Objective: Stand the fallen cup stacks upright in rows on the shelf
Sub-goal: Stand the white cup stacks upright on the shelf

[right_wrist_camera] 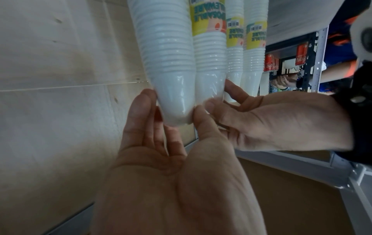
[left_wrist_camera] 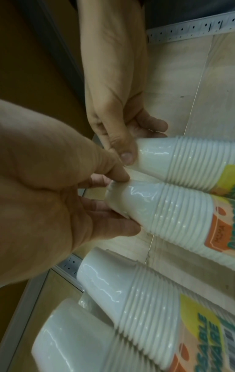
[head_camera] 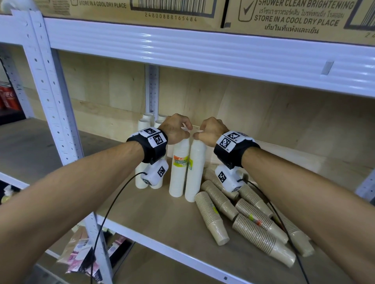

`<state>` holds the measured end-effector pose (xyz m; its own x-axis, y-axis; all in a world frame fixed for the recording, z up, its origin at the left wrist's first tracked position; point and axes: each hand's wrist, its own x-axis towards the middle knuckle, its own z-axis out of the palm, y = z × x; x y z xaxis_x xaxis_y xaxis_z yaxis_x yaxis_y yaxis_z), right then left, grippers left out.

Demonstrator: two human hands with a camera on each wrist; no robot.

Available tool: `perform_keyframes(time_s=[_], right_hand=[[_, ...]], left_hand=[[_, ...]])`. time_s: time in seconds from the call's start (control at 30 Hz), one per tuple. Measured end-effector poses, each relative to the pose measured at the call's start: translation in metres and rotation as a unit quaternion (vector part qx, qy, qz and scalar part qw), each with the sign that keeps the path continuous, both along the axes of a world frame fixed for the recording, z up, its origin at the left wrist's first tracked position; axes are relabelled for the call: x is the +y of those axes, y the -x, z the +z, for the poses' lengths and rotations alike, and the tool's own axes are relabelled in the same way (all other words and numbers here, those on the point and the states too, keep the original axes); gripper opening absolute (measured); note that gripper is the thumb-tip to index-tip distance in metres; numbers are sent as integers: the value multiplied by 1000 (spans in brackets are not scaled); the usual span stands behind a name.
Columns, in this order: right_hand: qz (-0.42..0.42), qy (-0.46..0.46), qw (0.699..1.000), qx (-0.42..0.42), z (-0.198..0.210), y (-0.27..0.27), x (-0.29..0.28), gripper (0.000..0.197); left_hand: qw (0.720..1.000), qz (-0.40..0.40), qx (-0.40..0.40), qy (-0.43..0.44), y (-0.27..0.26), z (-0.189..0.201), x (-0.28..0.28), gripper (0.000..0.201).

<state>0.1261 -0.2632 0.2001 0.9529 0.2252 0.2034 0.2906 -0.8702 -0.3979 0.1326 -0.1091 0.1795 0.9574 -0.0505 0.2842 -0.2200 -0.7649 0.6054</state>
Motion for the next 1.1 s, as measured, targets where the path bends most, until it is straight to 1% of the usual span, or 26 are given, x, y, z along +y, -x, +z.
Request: perform_keyframes(time_s=[0.03,0.17,0.3,0.4,0.53,0.67,0.8,1.1], right_hand=[[3,0,1000,4,0,-1,0,36],[27,-22,999,23,0,-3,1,40],[7,-30,999,10,0,-3,2,36],[10,-23,1000,10,-1,-5,1,34],[30,-39,999,23,-1,-8,1,35],[17,-50,998,23,-2,-8,2,32],[26,-60,997,30,-3,-9,2,32],[40,-51,998,23,-2,-6,3,34]], left_hand=[[1000,0,2,-1,0,0,0,18],[1000,-2,16,-2,0,0,-1,24],[1000,2,12,-2,1,1,-1,31],[1000,6,8,-7,0,2,0,31],[1000,3,11,-16,-1,3,0,32],[999,5,14,-30,-2,4,0,30],[999,9,20,-43,-3,5,0,29],[995,14,59,-79,7,22,-2,34]])
